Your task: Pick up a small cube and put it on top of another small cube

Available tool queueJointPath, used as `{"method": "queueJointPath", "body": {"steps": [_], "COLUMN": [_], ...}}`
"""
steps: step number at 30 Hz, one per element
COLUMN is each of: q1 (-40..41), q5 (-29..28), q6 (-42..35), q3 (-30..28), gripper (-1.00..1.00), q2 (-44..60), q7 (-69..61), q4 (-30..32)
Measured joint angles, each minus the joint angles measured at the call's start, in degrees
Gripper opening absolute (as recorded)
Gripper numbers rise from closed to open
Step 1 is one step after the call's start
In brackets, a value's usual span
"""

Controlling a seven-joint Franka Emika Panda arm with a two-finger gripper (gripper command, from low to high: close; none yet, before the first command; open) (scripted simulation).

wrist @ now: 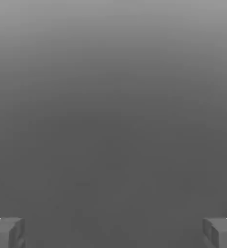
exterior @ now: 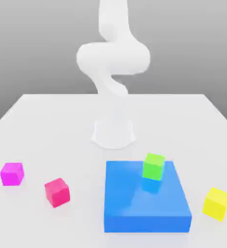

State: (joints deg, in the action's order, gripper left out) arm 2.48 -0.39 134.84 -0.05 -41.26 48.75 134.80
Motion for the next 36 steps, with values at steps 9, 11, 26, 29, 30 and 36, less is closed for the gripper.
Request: {"method": "queueJointPath", "body": {"steps": [9,11,26,29,30,36], "q1": [9.7,11.8,20.8,21.2,21.2,20.9], "q5": [-1.5,-1.7,4.3,4.4,4.4,3.5], "q6": [12.8,15.6,38.2,39.6,39.6,37.2], "q3": [-1.2,-1.6,-1.9,-1.5,-1.5,-1.9], "gripper": [0.0,0.0,0.0,-1.0,-1.0,-1.0], "q2": [19.5,23.8,55.0,56.6,56.6,53.7], "q7": [12.1,14.6,20.9,20.8,20.8,21.5], "q4": [12.2,14.9,24.5,24.2,24.2,24.7]}}
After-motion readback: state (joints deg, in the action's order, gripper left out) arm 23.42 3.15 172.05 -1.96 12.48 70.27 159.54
